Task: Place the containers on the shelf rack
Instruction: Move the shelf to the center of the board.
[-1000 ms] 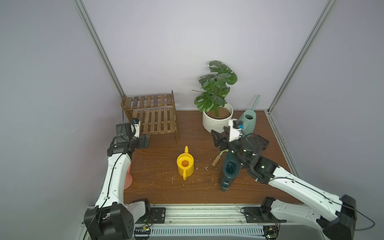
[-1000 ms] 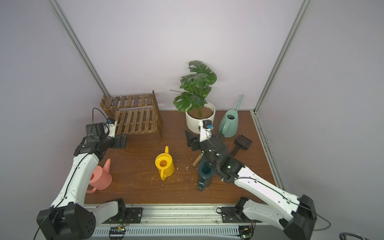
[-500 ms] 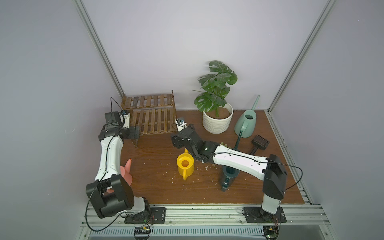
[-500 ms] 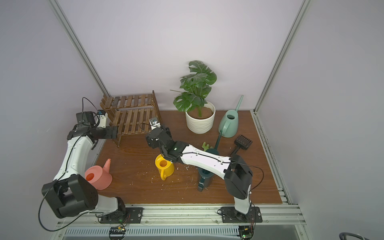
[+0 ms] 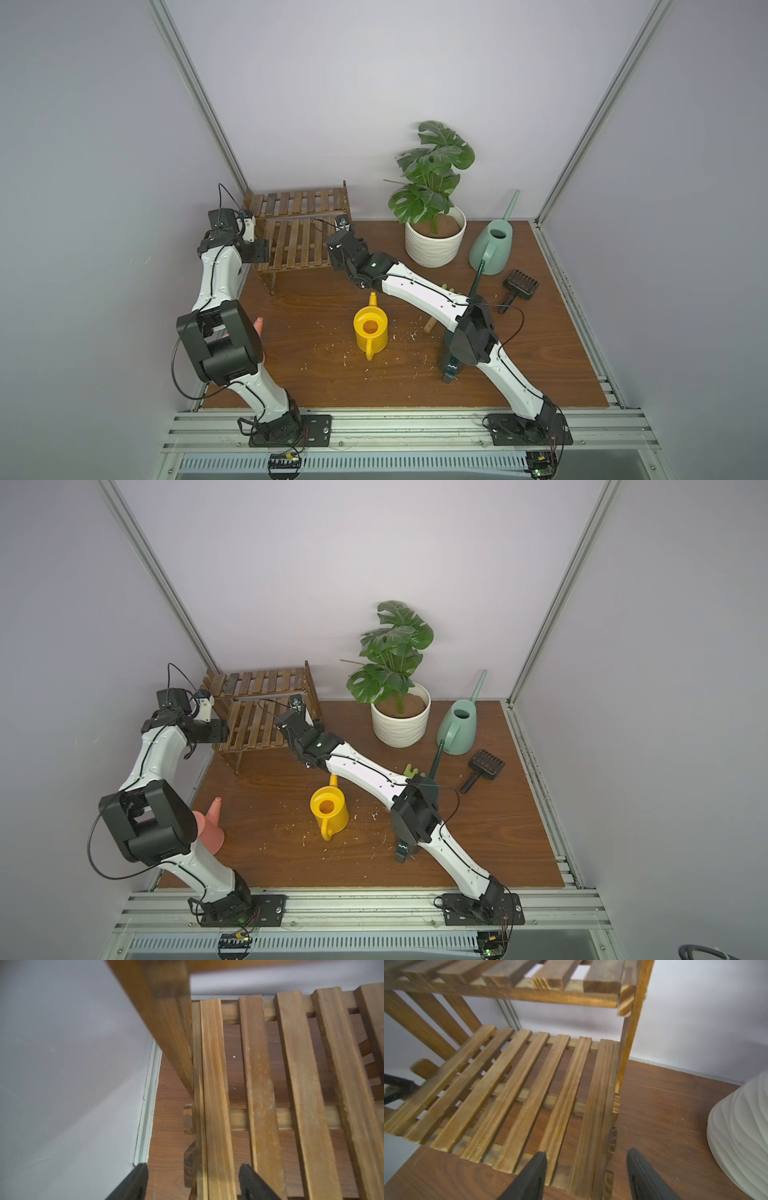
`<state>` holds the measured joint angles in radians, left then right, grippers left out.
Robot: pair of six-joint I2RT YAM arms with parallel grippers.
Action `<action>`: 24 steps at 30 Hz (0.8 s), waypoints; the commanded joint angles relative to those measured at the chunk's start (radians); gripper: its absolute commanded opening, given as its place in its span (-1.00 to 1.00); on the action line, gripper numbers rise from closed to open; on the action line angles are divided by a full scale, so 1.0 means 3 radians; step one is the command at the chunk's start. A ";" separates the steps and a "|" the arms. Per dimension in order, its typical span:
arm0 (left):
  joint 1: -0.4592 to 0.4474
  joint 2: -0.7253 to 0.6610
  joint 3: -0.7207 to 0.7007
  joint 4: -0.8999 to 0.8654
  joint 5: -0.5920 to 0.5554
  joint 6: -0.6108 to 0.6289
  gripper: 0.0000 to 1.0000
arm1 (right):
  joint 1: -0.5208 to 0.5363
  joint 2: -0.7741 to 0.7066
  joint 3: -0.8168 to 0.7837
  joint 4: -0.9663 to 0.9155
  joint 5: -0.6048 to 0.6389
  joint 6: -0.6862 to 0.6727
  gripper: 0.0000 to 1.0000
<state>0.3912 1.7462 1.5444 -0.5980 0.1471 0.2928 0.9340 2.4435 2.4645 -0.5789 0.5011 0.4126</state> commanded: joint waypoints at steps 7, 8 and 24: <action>0.0051 0.0143 0.0075 -0.0027 0.0123 -0.0047 0.17 | -0.0101 0.0130 0.0144 -0.0234 -0.0136 0.0094 0.04; 0.0048 0.0151 0.0059 -0.0029 0.0136 -0.0054 0.11 | -0.0102 0.0141 0.0141 -0.0237 -0.0144 0.0093 0.02; 0.0047 0.0075 -0.0185 -0.0021 0.0365 -0.0056 -0.33 | -0.0153 0.0262 0.0146 -0.0242 -0.0092 0.0218 -0.14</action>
<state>0.3954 1.7771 1.5166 -0.5724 0.2111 0.2707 0.8955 2.5103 2.4928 -0.6220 0.4557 0.4580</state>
